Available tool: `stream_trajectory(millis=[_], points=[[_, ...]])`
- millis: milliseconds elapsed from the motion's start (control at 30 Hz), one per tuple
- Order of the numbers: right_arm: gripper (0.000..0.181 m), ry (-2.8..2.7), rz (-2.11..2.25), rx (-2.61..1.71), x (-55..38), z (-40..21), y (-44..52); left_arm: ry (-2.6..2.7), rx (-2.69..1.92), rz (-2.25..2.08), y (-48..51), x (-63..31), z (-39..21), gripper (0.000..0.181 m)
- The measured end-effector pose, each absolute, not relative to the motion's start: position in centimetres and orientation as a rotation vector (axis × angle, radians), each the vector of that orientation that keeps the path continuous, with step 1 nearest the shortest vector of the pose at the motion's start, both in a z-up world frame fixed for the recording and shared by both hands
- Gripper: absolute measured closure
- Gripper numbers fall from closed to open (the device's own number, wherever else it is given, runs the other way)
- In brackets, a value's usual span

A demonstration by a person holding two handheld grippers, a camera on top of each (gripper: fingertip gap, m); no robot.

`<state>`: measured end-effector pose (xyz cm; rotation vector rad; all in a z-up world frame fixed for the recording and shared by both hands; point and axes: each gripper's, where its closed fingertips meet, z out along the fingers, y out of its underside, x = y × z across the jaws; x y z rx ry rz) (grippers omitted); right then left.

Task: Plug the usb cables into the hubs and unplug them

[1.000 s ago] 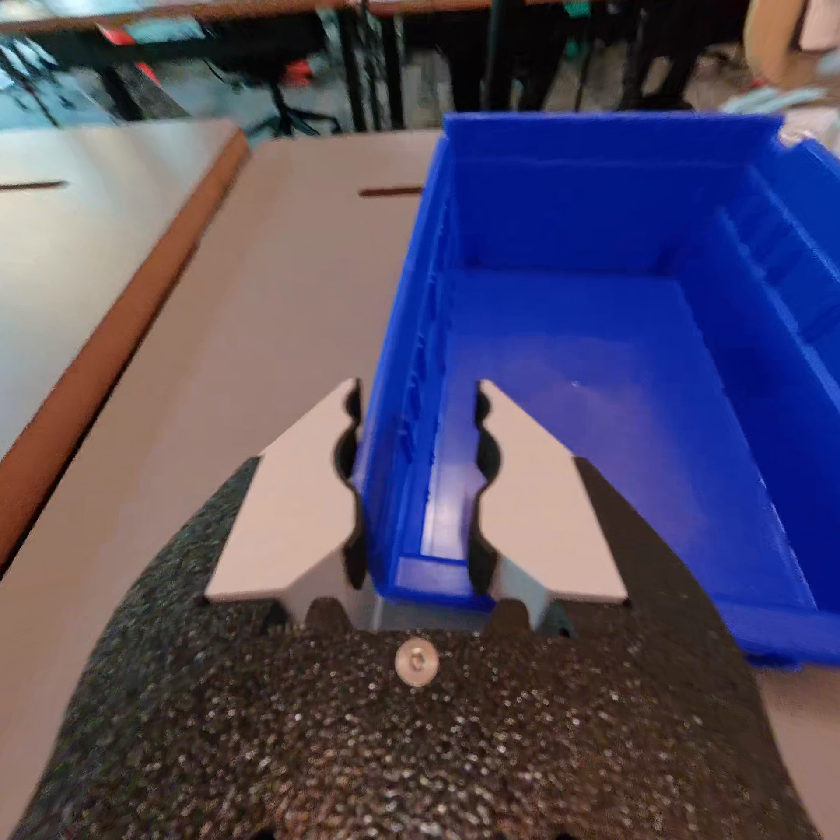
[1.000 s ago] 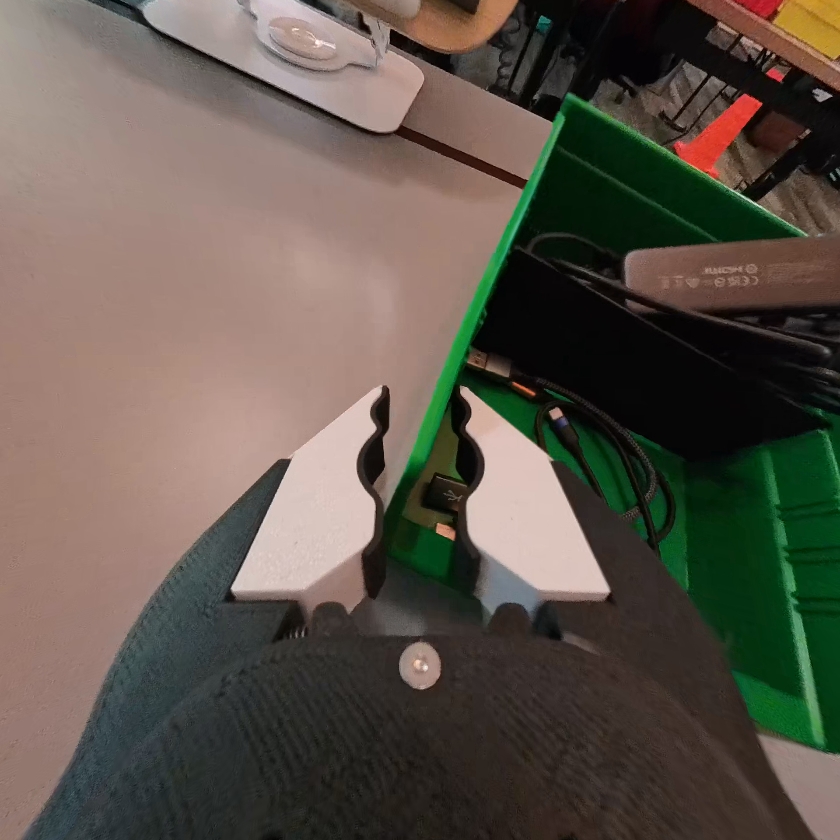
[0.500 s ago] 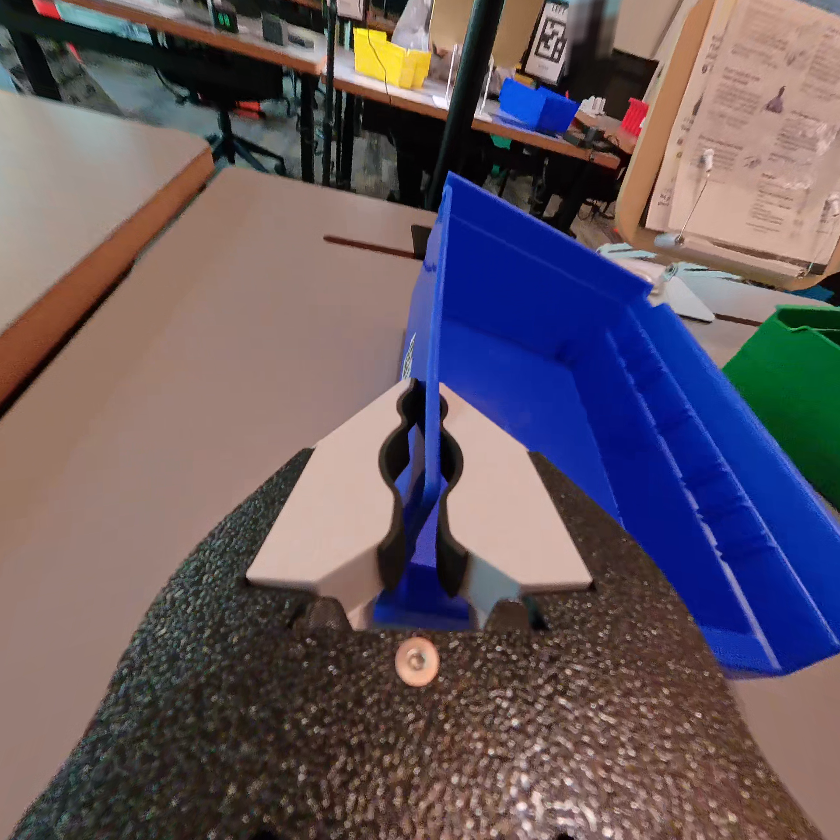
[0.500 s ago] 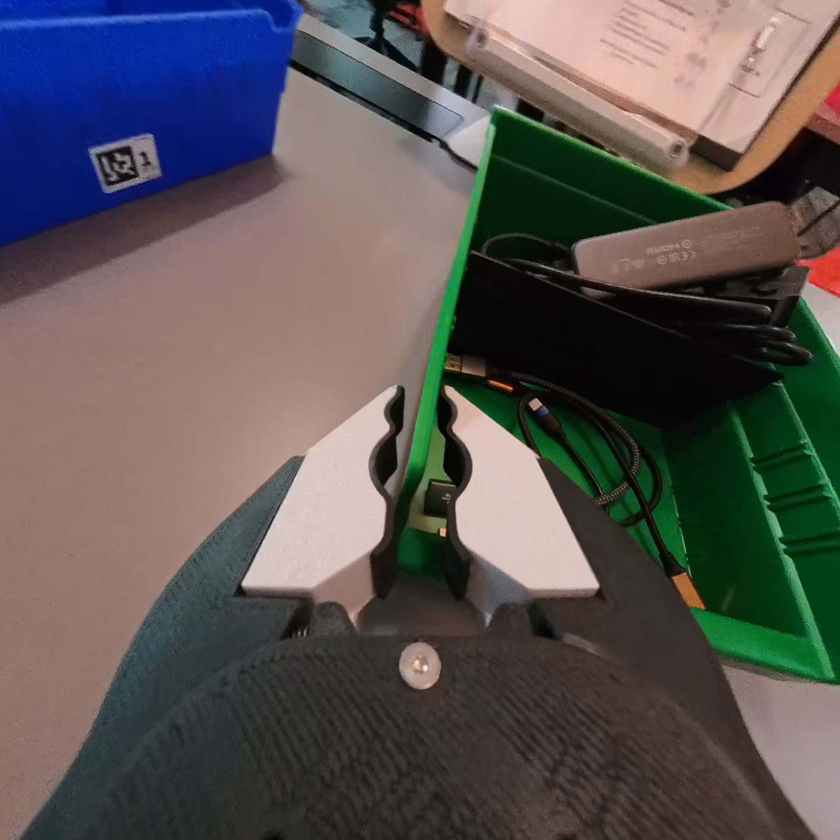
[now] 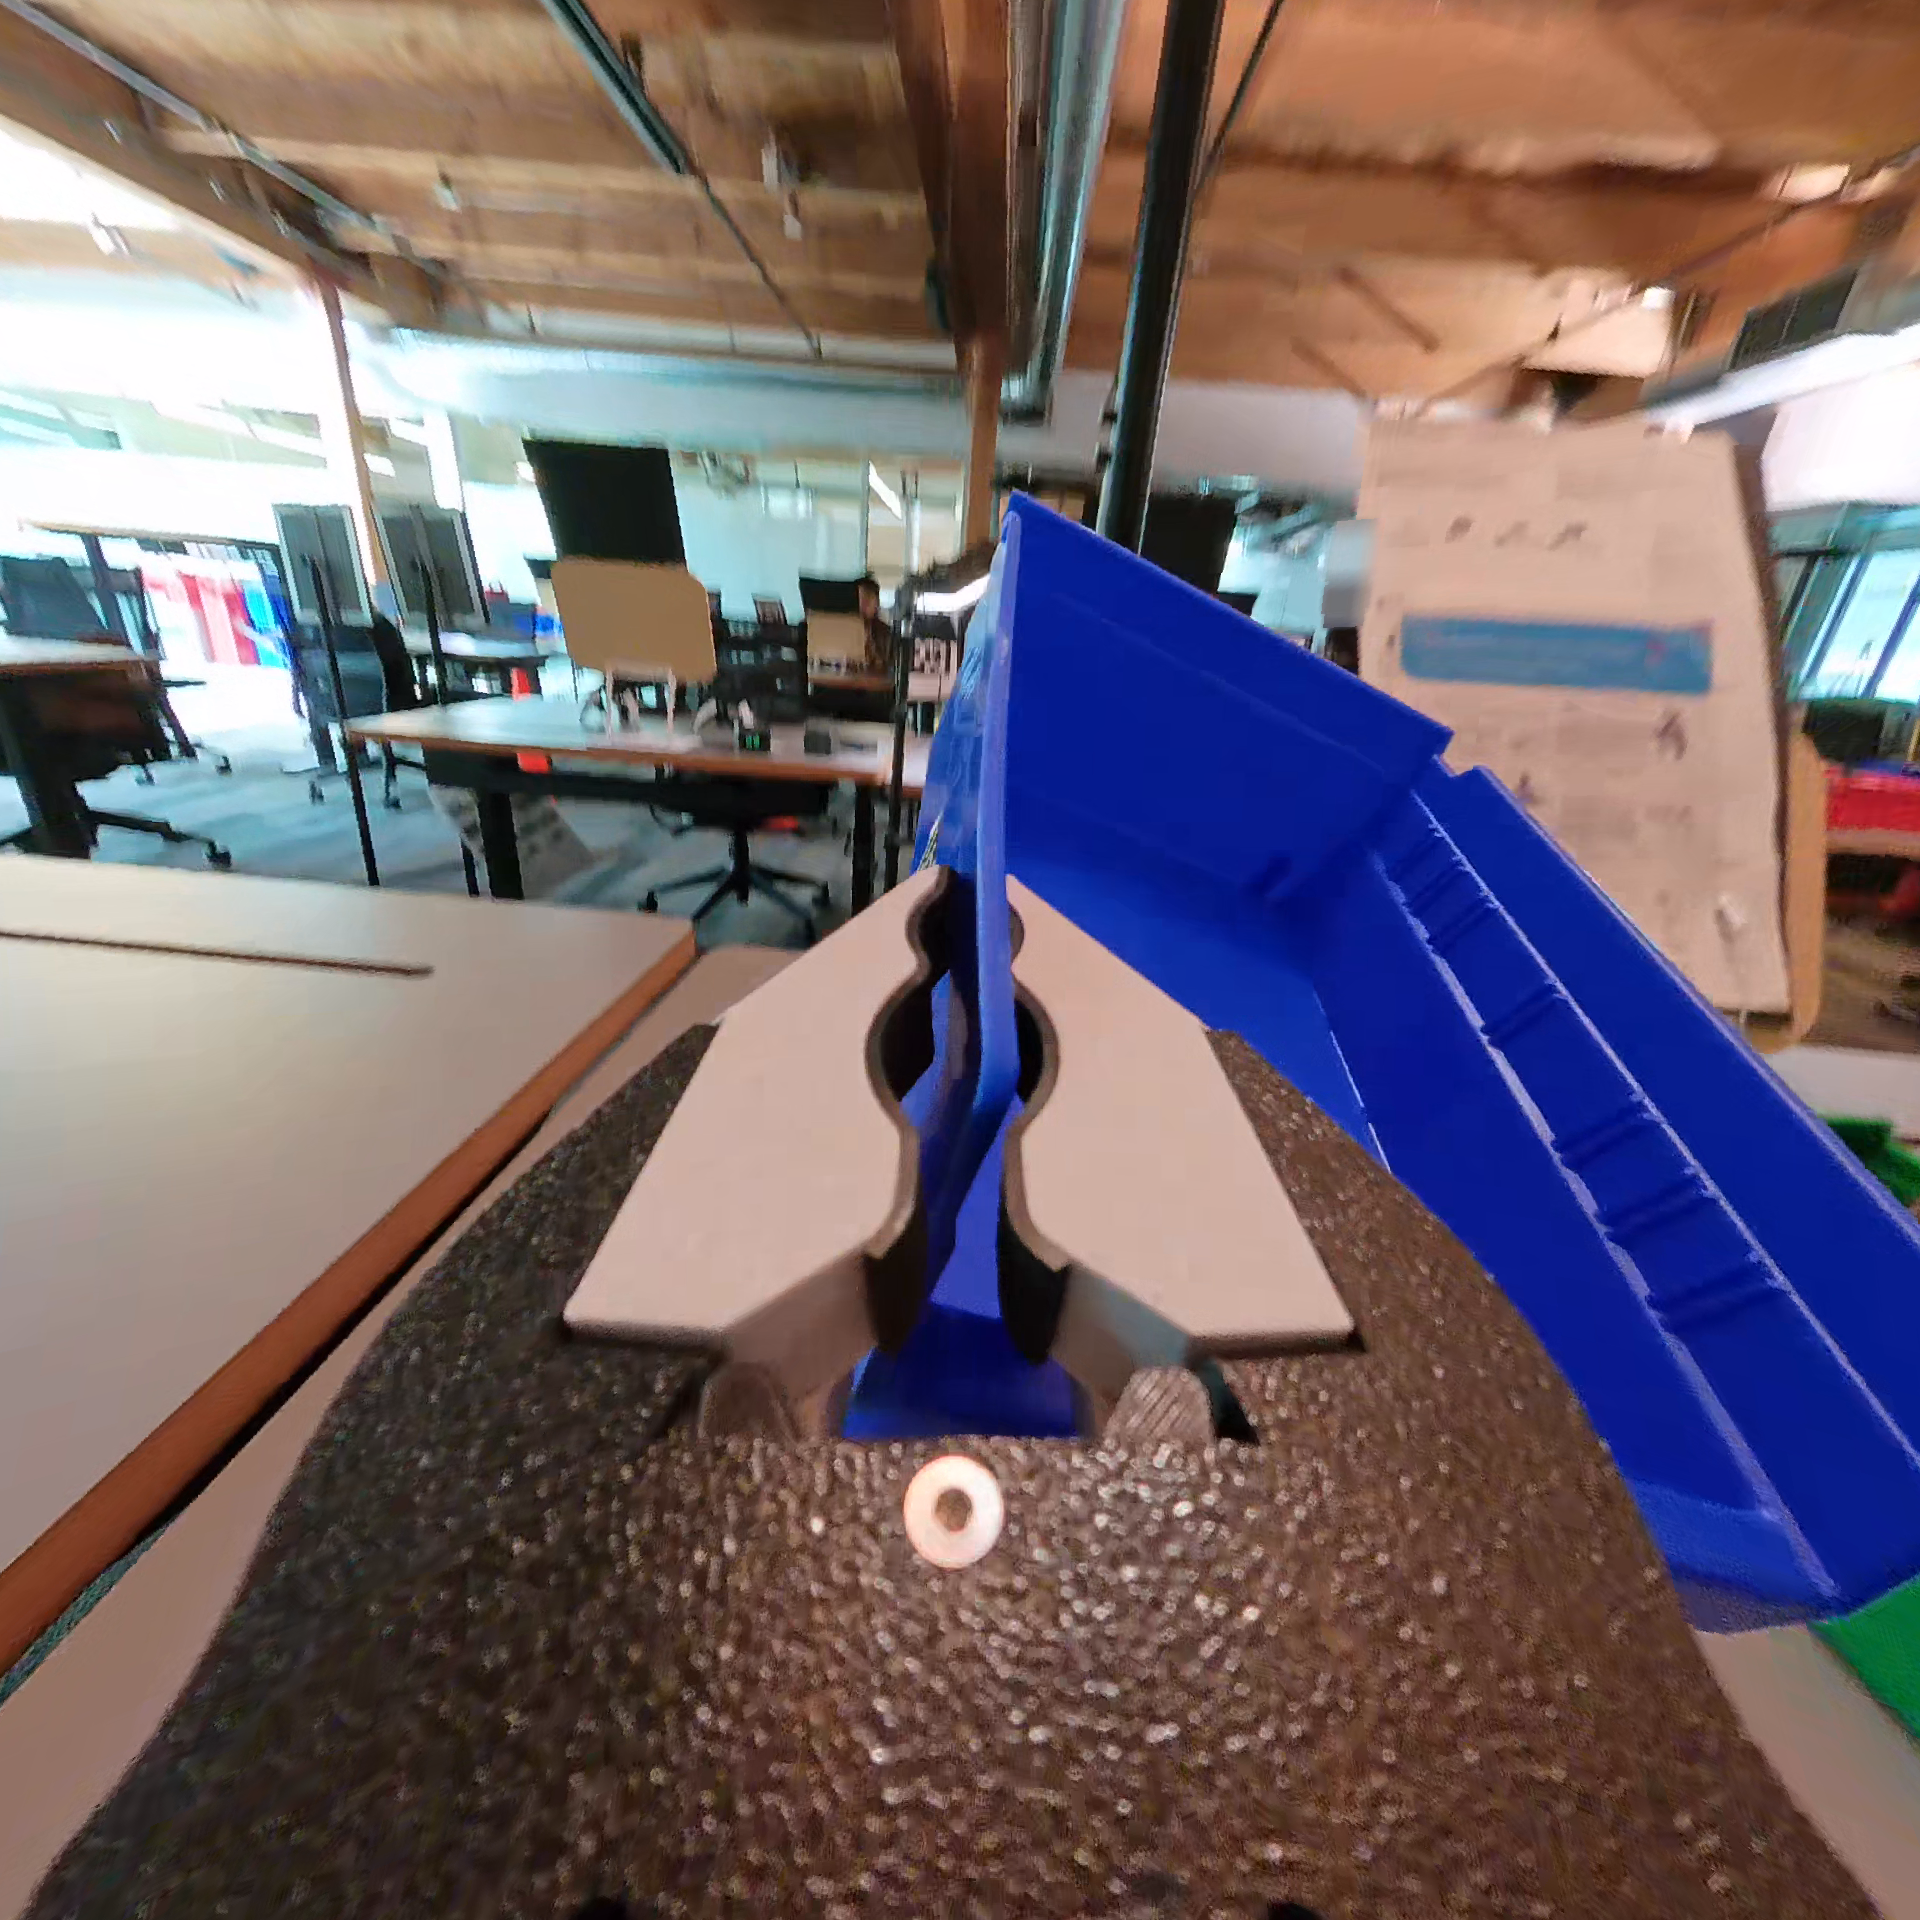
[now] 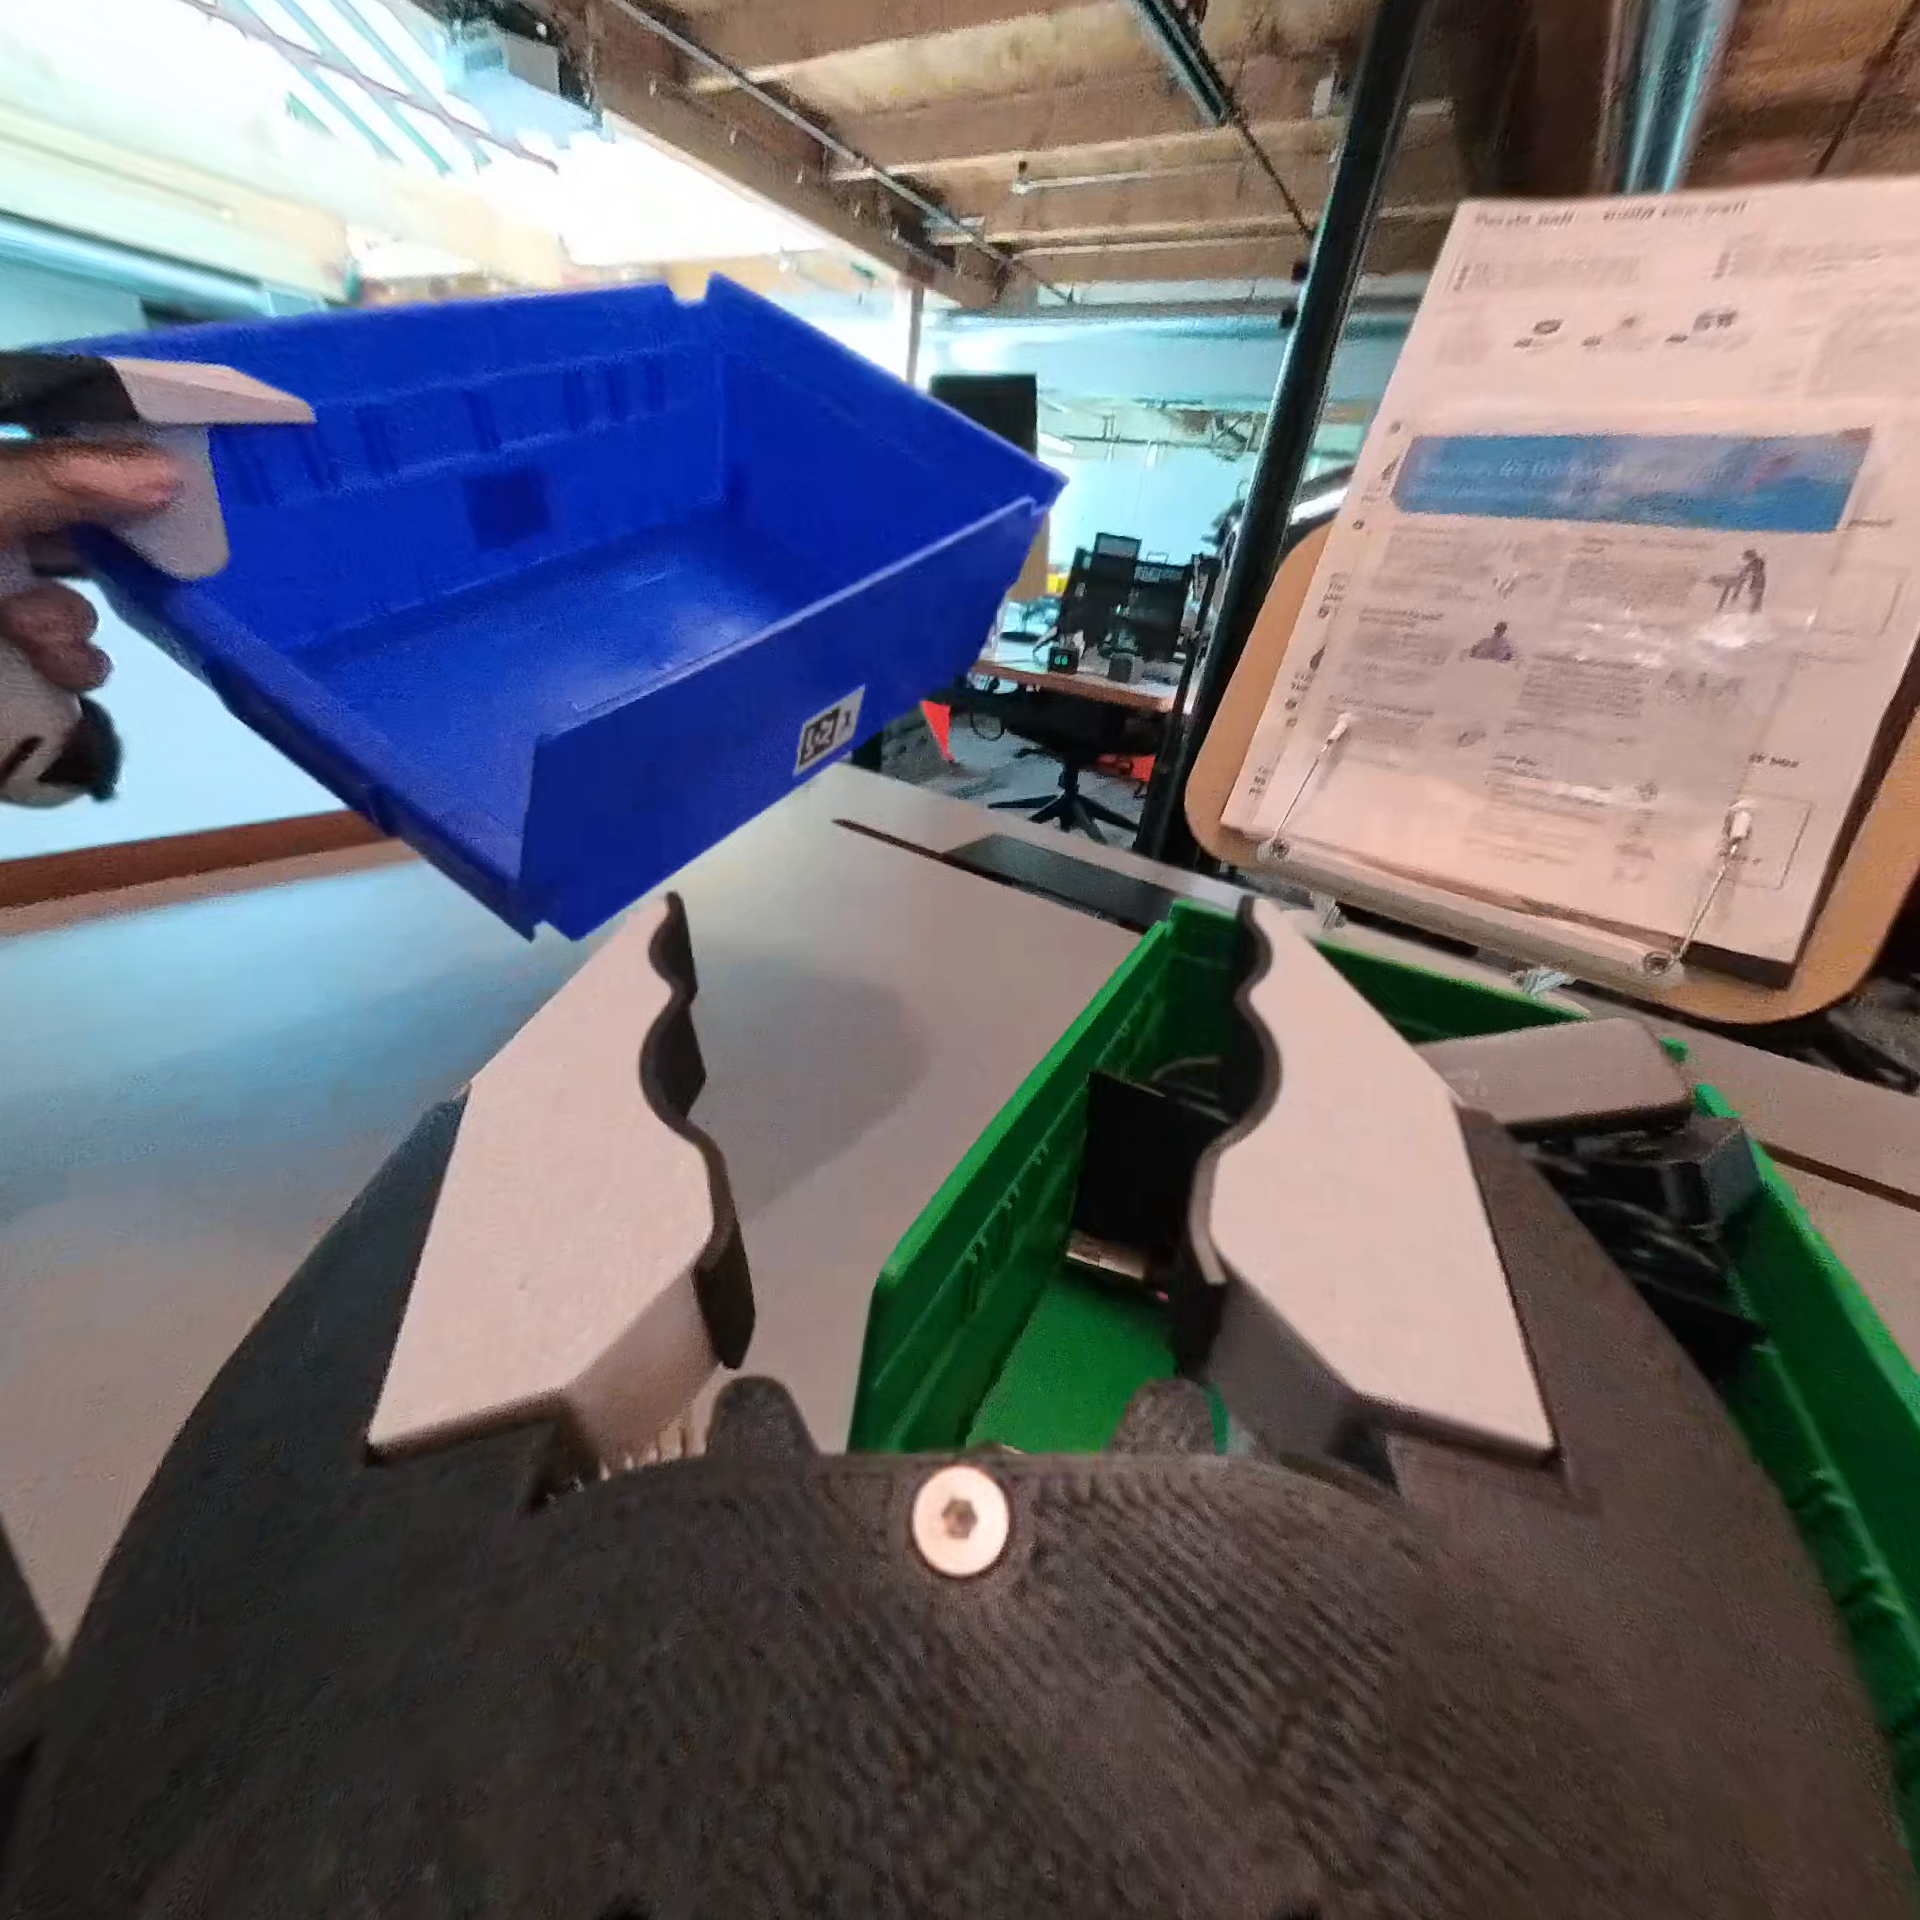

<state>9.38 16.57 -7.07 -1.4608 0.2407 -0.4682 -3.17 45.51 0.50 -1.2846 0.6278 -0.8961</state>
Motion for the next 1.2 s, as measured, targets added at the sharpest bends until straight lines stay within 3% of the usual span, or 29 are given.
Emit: stream_trajectory(millis=[200,333,467,500,700,900,1200], points=[[0.08,0.267,-0.43,-1.298,8.3,-4.6,16.1,0.563,-1.104,-0.951,39.1,-1.1,3.9,0.18],[0.092,0.325,-0.351,-1.276,8.7,-4.7,16.6,0.608,-1.007,-1.002,34.2,1.3,4.6,0.181],[0.129,0.425,-0.22,-1.147,10.1,-4.0,15.5,0.658,-0.851,-1.023,28.3,2.8,5.4,0.181],[0.128,0.485,-0.218,-1.105,11.1,-4.0,14.7,0.671,-0.817,-1.014,26.8,3.2,5.3,0.181],[0.176,0.773,-0.186,-1.087,16.7,-7.6,10.7,0.748,-0.707,-0.978,20.3,5.7,4.0,0.174],[0.178,0.844,-0.112,-0.95,21.0,-6.3,5.3,0.946,-0.595,-1.169,13.2,7.6,2.1,0.139],[0.178,0.862,-0.56,-0.902,25.4,-1.4,-9.3,1.192,-0.586,-1.274,9.8,9.0,0.1,0.133]])
